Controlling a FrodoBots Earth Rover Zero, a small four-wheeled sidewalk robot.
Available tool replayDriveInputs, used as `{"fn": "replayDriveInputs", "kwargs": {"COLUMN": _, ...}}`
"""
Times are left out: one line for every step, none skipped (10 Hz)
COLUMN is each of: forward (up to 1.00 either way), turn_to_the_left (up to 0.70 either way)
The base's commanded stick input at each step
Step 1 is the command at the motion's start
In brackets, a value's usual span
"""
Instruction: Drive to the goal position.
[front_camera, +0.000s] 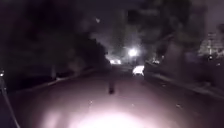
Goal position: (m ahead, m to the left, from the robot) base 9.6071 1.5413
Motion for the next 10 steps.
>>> {"fn": "replayDriveInputs", "kwargs": {"forward": 0.5, "turn_to_the_left": 0.0}}
{"fn": "replayDriveInputs", "kwargs": {"forward": 0.5, "turn_to_the_left": 0.0}}
{"fn": "replayDriveInputs", "kwargs": {"forward": 0.5, "turn_to_the_left": 0.0}}
{"fn": "replayDriveInputs", "kwargs": {"forward": 0.5, "turn_to_the_left": 0.0}}
{"fn": "replayDriveInputs", "kwargs": {"forward": 0.5, "turn_to_the_left": 0.0}}
{"fn": "replayDriveInputs", "kwargs": {"forward": 0.5, "turn_to_the_left": 0.0}}
{"fn": "replayDriveInputs", "kwargs": {"forward": 0.5, "turn_to_the_left": 0.0}}
{"fn": "replayDriveInputs", "kwargs": {"forward": 0.5, "turn_to_the_left": 0.0}}
{"fn": "replayDriveInputs", "kwargs": {"forward": 0.5, "turn_to_the_left": 0.0}}
{"fn": "replayDriveInputs", "kwargs": {"forward": 0.5, "turn_to_the_left": 0.0}}
